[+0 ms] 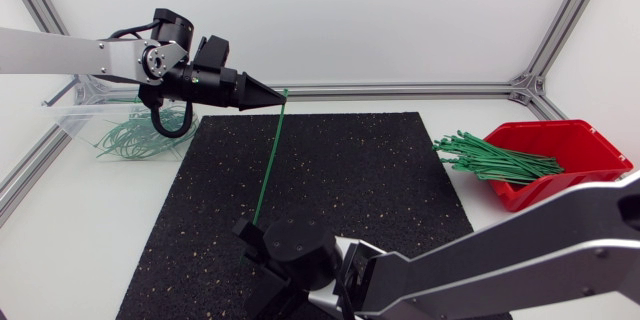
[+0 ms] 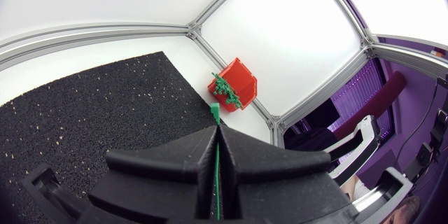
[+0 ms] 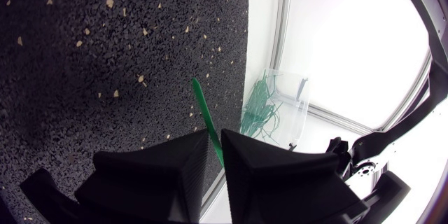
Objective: Take a green cable tie from the red box, thread the tail through the head to close it, then place it in the transparent bin on the left.
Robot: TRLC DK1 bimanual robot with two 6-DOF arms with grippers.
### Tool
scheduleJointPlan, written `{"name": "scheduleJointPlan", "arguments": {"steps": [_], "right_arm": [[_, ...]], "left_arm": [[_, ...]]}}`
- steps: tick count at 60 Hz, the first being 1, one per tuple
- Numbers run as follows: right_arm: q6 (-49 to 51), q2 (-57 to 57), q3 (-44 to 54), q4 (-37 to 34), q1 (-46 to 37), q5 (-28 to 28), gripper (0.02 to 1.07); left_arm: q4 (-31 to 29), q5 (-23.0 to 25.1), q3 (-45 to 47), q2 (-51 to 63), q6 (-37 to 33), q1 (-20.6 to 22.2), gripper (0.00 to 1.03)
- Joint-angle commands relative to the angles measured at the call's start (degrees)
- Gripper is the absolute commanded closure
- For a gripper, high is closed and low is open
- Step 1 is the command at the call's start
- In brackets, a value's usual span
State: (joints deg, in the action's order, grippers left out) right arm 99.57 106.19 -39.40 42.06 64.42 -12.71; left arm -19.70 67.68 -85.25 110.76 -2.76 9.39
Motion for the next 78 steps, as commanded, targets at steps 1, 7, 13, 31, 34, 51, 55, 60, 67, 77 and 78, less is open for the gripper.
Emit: {"name": "scheduleJointPlan", "arguments": {"steps": [1,7,13,31,34,51,55,60,67,77,78], "right_arm": [[2.0,0.0,0.8,0.9,0.4,-0.1,0.89],[2.2,0.0,0.8,0.9,0.5,0.0,0.97],[2.2,0.0,0.6,1.0,0.6,-0.2,0.97],[1.9,-0.4,1.2,1.6,0.4,-0.4,0.62],[1.9,-1.0,1.7,1.6,0.3,-0.4,0.57],[3.8,0.6,4.0,6.6,-2.5,0.5,0.44],[5.0,2.0,4.0,9.3,-3.3,1.0,0.44],[8.4,5.8,3.5,15.0,-4.9,2.3,0.44],[9.8,7.3,2.5,15.0,-6.2,3.1,0.44],[13.6,9.9,-0.9,15.2,-10.2,5.1,0.45],[13.9,10.0,-1.4,15.2,-10.6,5.2,0.45]], "left_arm": [[-0.6,0.9,-1.6,1.7,0.7,-0.3,1.00],[-0.6,0.9,-1.6,1.7,0.6,-0.2,1.00],[-0.6,0.9,-1.3,1.7,0.2,-0.2,1.00],[-0.6,0.9,-1.5,1.6,0.1,-0.6,1.00],[-0.6,0.9,-1.5,1.5,0.2,-0.9,1.00],[-1.8,1.5,-1.2,1.2,0.8,-1.0,1.00],[-2.1,1.7,-1.1,1.2,0.8,-1.4,1.00],[-2.6,1.8,-0.7,1.2,0.4,-1.4,1.00],[-3.7,1.8,-0.6,1.4,-0.4,-2.1,1.00],[-6.4,2.2,-0.5,1.7,-2.9,-3.7,1.00],[-7.0,2.2,-0.5,1.7,-3.6,-3.9,1.00]]}}
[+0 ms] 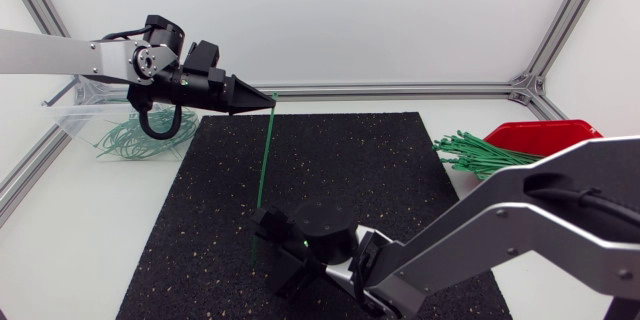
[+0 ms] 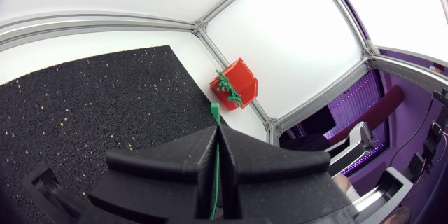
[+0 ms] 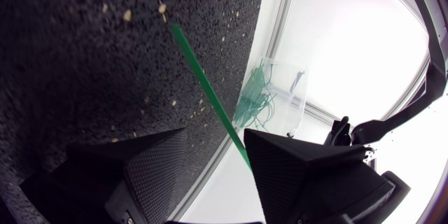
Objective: Take a green cable tie from the red box, thread the tail through the head to close it, then place it in the transparent bin on the left.
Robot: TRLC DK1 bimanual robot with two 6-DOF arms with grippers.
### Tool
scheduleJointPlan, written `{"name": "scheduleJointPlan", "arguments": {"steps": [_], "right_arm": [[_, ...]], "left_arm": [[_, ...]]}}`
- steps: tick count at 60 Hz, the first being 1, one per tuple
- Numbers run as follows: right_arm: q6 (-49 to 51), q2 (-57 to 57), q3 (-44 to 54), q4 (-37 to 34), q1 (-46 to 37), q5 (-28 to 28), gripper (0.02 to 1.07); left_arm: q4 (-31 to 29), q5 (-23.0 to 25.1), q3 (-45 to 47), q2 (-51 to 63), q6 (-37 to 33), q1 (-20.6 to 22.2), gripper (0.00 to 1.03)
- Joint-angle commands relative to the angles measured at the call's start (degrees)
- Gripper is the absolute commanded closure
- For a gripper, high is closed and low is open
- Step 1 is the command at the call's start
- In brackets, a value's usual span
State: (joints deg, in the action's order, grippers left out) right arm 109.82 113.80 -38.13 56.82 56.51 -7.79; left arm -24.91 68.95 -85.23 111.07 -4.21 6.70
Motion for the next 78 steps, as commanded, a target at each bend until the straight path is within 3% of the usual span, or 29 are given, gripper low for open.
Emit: {"name": "scheduleJointPlan", "arguments": {"steps": [1,16,32,39,50,78], "right_arm": [[3.9,2.4,-3.0,0.6,-3.0,0.5,0.45],[5.1,1.5,-5.6,0.5,-3.2,1.3,0.48],[5.1,-1.0,-3.6,0.5,-3.2,0.5,0.48],[4.9,-2.7,-2.6,0.8,-3.3,-0.1,0.48],[4.7,-5.0,-1.2,0.8,-3.2,-0.9,0.48],[3.8,0.2,-8.3,1.3,-2.1,-0.8,0.52]], "left_arm": [[-2.2,0.9,-0.6,1.3,-2.5,-1.2,1.00],[-11.2,0.9,-1.1,2.0,-9.8,-1.5,1.00],[-14.2,1.1,-2.2,3.0,-11.3,-2.5,1.00],[-14.9,3.6,-3.1,6.0,-13.1,-2.9,1.00],[-22.0,5.7,-7.6,10.0,-20.0,-3.2,1.00],[-25.3,7.7,-8.4,12.2,-23.4,-2.5,1.00]]}}
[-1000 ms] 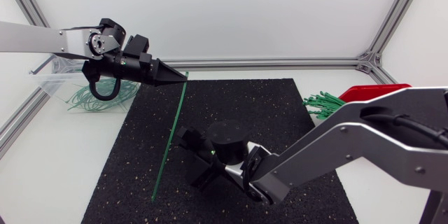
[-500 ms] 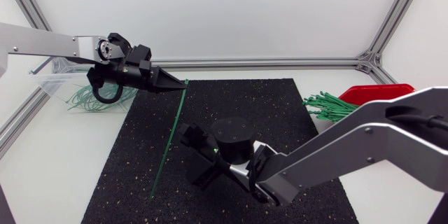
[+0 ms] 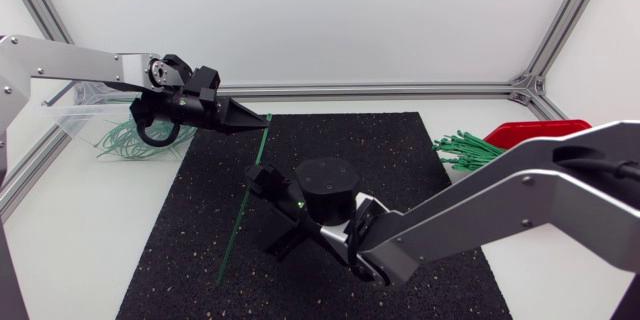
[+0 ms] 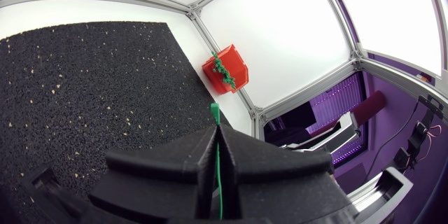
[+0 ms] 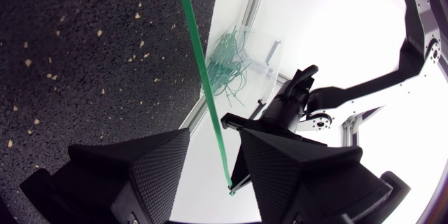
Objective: Take a green cable tie from the red box, thread the tail through the head to close it, then place it in the transparent bin on the left.
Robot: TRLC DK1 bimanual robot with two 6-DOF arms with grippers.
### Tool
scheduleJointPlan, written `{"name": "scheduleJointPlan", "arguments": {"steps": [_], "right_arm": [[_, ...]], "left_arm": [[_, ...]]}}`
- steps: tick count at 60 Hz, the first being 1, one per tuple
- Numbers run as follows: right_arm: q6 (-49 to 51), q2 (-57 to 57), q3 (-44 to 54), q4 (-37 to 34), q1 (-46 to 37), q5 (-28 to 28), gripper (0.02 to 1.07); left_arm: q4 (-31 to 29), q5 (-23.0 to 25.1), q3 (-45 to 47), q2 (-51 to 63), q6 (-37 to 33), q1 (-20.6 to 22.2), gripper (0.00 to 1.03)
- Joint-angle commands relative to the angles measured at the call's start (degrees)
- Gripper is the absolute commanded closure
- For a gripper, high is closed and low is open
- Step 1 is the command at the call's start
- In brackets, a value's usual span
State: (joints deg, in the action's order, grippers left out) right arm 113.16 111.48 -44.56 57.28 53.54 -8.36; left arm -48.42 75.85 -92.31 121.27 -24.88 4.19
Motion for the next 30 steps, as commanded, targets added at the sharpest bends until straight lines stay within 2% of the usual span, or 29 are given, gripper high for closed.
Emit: {"name": "scheduleJointPlan", "arguments": {"steps": [1,14,22,26,30], "right_arm": [[0.5,2.8,-2.0,0.8,1.0,-0.3,0.53],[0.5,4.2,-1.1,0.8,3.1,-0.8,0.80],[-0.2,3.6,0.0,0.8,3.9,-1.3,0.82],[-0.4,3.1,0.7,0.8,4.2,-1.5,0.93],[-0.9,2.9,1.4,0.8,4.7,-1.8,0.98]], "left_arm": [[-2.2,0.9,-1.6,2.2,-3.0,0.0,1.00],[-3.2,0.9,-3.7,3.1,-3.2,-0.4,1.00],[-3.5,0.9,-4.5,3.6,-3.2,-0.4,1.00],[-3.7,0.9,-4.5,3.5,-3.3,-0.4,1.00],[-4.2,0.9,-4.6,3.5,-3.9,-0.4,1.00]]}}
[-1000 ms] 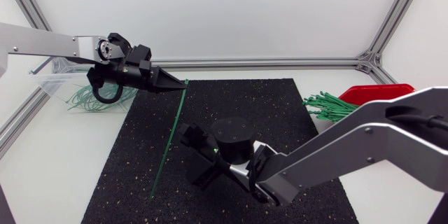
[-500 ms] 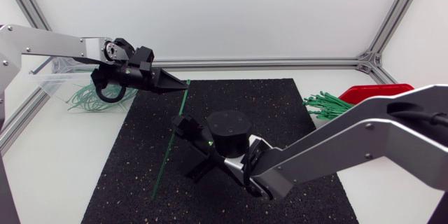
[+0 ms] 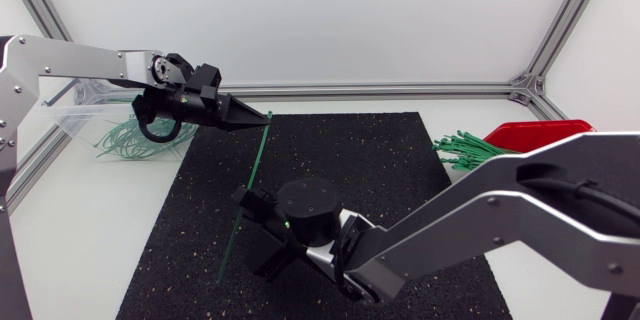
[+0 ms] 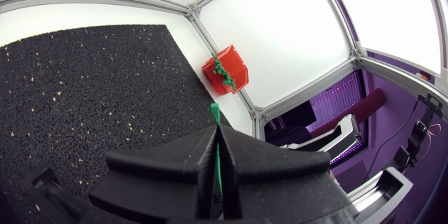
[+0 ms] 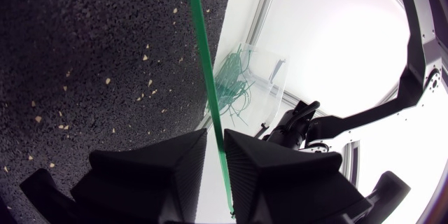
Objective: Take a green cable tie from the red box, thread the tail through the head to close it, then place it in the transparent bin on the left.
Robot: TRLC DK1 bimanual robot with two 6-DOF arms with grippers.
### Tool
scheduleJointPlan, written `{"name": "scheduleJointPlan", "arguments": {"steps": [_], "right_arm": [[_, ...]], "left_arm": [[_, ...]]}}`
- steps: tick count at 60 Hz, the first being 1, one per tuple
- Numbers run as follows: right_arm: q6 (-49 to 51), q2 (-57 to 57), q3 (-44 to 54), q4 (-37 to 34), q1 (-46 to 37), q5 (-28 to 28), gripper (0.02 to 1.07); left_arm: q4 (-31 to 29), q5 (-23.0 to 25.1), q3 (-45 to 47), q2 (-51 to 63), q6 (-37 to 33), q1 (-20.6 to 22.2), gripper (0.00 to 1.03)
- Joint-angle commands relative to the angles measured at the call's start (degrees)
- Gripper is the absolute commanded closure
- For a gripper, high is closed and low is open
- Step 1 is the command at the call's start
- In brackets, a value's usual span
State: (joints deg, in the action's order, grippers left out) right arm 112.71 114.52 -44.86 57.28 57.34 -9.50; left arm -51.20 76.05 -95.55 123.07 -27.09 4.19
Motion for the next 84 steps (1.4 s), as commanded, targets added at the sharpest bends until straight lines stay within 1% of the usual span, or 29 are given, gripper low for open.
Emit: {"name": "scheduleJointPlan", "arguments": {"steps": [1,14,19,22,24,57,59,62,65,84], "right_arm": [[-0.5,-0.3,2.0,0.8,1.0,-0.8,0.98],[-1.6,-1.6,4.5,0.8,3.3,-2.1,0.98],[-1.8,-2.0,5.3,0.9,4.3,-2.5,0.98],[-1.9,-2.1,5.6,0.9,4.7,-2.6,1.01],[-2.1,-2.2,5.8,0.9,5.0,-2.8,1.01],[-5.3,-1.1,7.0,0.9,10.6,-5.1,1.01],[-5.3,-0.9,6.9,0.9,10.7,-5.1,1.00],[-5.3,-0.5,6.9,0.9,10.8,-5.1,0.93],[-5.3,-0.3,6.9,0.9,10.8,-5.1,0.89],[-5.3,0.6,6.9,0.9,11.8,-5.3,0.89]], "left_arm": [[-1.7,0.7,-1.5,1.7,-1.9,-0.3,1.00],[-6.2,0.7,-3.0,2.4,-6.0,-0.1,1.00],[-9.4,0.7,-3.9,2.6,-8.7,0.0,1.00],[-11.0,0.8,-4.1,2.6,-10.2,0.0,1.00],[-11.4,0.8,-4.2,2.6,-10.5,0.1,1.00],[-11.9,0.9,-4.7,2.6,-11.0,0.3,1.00],[-11.9,0.9,-4.7,2.6,-11.0,0.3,1.00],[-11.9,0.9,-4.7,2.6,-11.1,0.4,1.00],[-11.9,0.9,-4.7,2.7,-11.1,0.5,1.00],[-11.9,0.9,-5.2,2.9,-11.1,0.6,1.00]]}}
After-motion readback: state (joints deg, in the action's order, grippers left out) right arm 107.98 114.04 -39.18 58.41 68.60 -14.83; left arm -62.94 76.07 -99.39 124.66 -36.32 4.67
